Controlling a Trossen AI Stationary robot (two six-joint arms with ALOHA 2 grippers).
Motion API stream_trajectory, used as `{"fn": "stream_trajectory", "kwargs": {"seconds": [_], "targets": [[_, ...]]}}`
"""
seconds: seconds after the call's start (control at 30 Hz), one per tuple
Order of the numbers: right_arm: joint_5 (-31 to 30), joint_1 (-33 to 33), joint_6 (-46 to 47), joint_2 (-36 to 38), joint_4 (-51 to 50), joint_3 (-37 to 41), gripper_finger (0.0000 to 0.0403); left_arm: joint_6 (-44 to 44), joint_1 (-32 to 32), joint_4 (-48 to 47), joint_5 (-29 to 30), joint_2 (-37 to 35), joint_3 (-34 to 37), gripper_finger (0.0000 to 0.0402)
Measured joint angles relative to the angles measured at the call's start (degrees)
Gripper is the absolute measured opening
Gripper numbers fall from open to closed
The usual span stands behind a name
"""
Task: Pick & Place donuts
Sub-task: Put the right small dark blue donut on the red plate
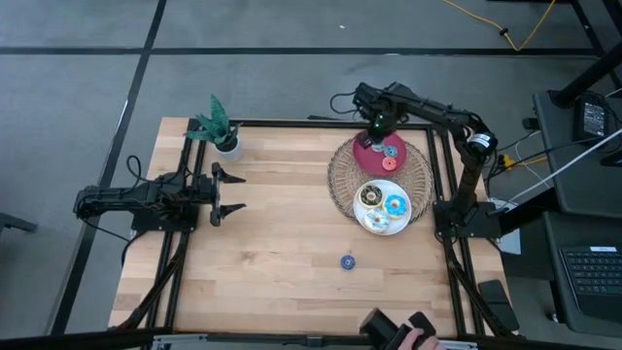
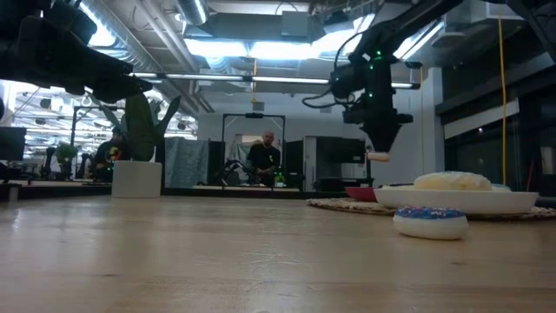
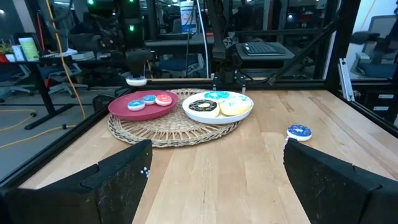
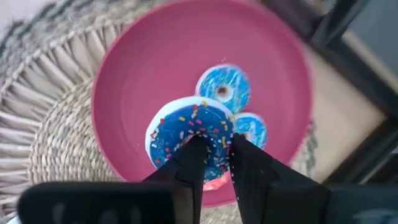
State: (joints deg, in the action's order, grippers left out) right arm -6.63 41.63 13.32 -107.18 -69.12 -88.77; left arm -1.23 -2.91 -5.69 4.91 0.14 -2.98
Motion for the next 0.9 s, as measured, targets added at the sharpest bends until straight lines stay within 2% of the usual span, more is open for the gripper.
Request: {"fn": "stream_trajectory", "kwargs": {"seconds": [0.27,0.9], "targets": [[1.95,-0.66,1.18,0.00,5.63,7.73,0.0042,0.00,-0.01,0.00,0.04,0.00,0.00,0.0354],[2.34,-3.19,0.08,-0.02,14.50,17.91,0.0044,0.00,0.01,0.00,0.07,0.00,0.00,0.0353]]}}
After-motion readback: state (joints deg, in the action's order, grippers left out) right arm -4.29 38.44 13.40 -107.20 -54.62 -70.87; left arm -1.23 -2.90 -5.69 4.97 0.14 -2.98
